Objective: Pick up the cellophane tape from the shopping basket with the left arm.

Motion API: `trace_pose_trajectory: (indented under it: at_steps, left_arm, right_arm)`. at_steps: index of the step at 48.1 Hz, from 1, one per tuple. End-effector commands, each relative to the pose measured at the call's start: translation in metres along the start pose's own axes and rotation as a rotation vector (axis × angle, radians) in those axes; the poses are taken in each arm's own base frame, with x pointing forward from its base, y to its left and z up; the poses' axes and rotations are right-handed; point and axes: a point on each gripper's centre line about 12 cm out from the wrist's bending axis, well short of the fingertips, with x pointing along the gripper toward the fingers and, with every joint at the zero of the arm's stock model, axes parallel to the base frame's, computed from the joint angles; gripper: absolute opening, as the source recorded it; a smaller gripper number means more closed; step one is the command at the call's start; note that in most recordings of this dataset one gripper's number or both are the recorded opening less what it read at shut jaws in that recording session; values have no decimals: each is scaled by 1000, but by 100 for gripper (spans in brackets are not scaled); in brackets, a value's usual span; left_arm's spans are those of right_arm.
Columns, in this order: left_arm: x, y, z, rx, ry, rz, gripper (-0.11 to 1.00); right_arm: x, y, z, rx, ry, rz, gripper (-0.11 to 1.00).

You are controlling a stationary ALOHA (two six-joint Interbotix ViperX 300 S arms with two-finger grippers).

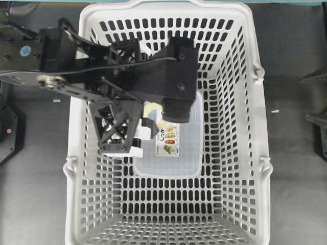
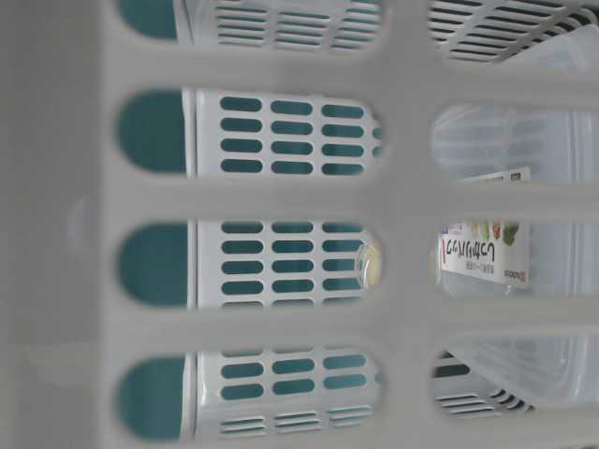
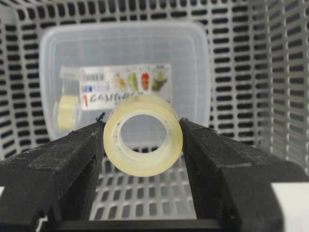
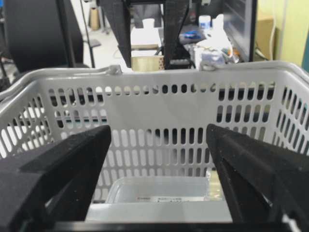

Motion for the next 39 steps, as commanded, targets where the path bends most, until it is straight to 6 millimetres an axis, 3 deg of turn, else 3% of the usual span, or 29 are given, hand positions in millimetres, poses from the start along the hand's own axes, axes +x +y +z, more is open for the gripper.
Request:
trace_pose_trajectory:
  at_steps: [1,39]
  left_arm:
    - [-14,0,6,3,-31,1,50]
    - [-2,-1,7,4,-6,2,50]
  right_arm:
    - [1,0,5,3,-14,0,77]
    - [1,0,4,2,-11,2,77]
